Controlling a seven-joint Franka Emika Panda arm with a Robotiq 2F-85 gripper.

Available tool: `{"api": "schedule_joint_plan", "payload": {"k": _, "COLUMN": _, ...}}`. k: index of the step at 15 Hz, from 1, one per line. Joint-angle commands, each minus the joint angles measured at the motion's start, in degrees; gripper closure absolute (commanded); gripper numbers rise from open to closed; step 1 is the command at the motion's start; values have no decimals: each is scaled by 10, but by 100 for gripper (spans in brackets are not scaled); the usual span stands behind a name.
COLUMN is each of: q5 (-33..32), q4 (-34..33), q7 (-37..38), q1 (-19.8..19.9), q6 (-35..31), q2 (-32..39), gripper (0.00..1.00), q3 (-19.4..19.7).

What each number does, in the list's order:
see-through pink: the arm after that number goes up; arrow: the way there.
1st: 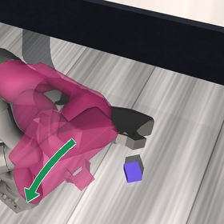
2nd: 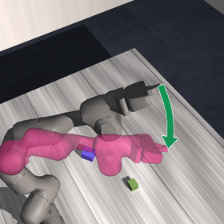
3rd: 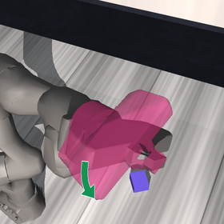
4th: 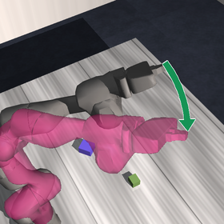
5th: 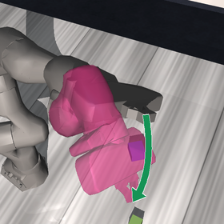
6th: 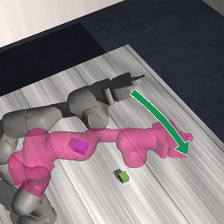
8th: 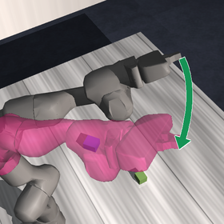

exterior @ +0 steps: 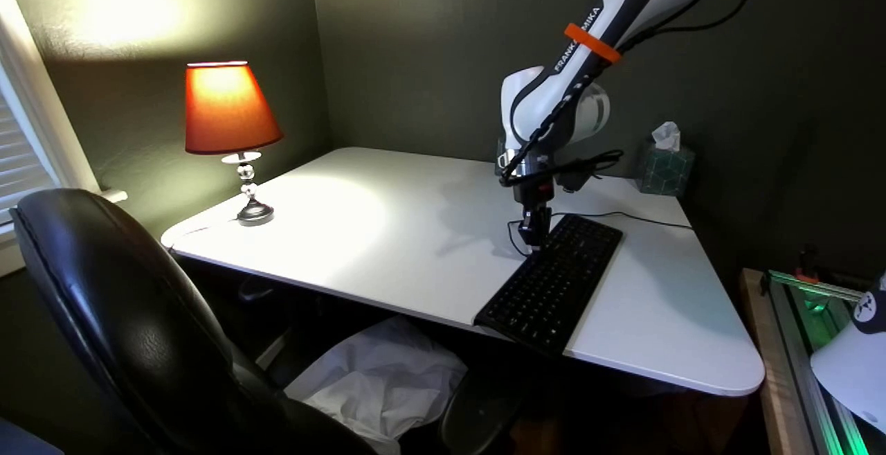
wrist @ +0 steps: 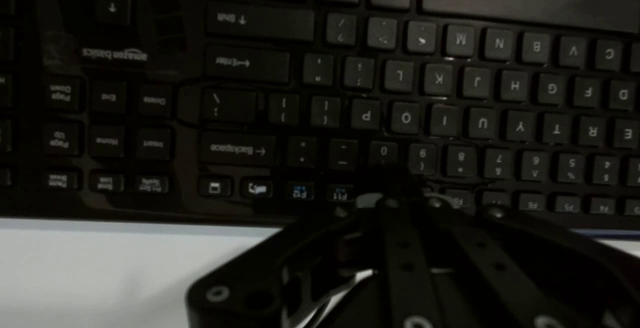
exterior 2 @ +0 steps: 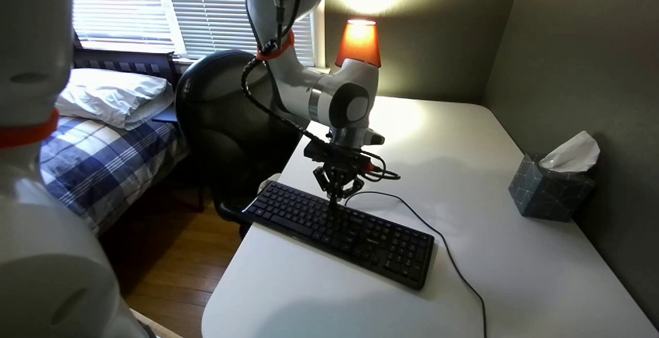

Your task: Press the button on the keyboard

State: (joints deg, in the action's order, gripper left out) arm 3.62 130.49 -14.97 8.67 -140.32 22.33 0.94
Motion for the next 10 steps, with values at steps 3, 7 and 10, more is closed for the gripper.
{"api": "schedule_joint_plan", "payload": {"k": 3, "q5": 8, "q4": -17, "q7": -3, "q1": 3, "q6": 14, "q2": 16, "gripper": 100, "q3": -4}}
{"api": "schedule_joint_plan", "payload": {"k": 7, "q5": 9, "q4": -16, "q7": -4, "q1": 3, "q6": 13, "q2": 15, "gripper": 100, "q3": -4}}
{"api": "schedule_joint_plan", "payload": {"k": 10, "q5": 10, "q4": -12, "q7": -4, "q1": 4, "q6": 12, "q2": 10, "gripper": 100, "q3": -4}}
